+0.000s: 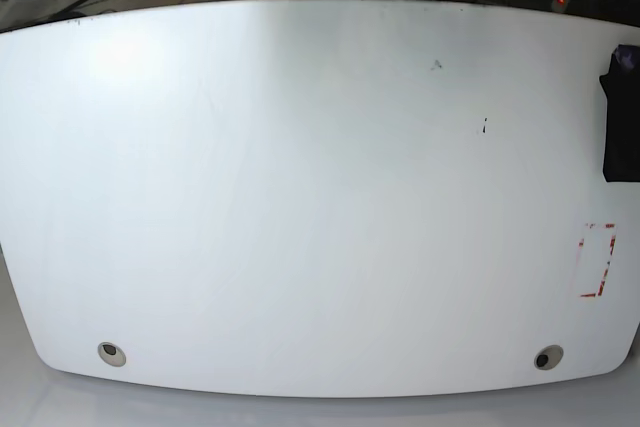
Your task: Fold the T-shirt properly
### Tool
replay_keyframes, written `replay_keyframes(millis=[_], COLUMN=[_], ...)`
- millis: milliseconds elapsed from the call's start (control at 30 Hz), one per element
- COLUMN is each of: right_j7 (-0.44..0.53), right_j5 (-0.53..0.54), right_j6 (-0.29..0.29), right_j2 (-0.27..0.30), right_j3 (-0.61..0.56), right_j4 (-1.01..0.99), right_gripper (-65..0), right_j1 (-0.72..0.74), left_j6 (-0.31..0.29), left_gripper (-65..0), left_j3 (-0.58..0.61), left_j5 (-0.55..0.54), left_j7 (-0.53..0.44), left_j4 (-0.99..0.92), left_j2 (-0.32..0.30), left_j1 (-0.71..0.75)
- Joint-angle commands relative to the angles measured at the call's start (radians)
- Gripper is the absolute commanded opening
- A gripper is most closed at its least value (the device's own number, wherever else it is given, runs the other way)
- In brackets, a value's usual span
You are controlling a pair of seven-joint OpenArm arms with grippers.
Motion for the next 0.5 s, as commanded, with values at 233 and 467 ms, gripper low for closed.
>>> replay_keyframes(millis=[233,467], right_j7=[0.028,0.028], right_j5=[0.002,-0.119], right_j6=[0.0,-0.002], right_j2=[0.01,0.01], right_j3=[-0.144,-0.158], right_j4=[-0.273,-0.601], right_gripper=[-43.3,-43.3], right_j1=[-0.008,0.233], left_j6=[-0.002,-0.001], left_gripper=[-28.3,-28.3], left_j3=[-0.006,-0.006], left_j5=[0.0,0.001], left_j7=[-0.017,-0.014], left_j4=[-0.37,-0.728], left_j2=[-0.006,-0.046], left_j1=[-0.073,-0.294])
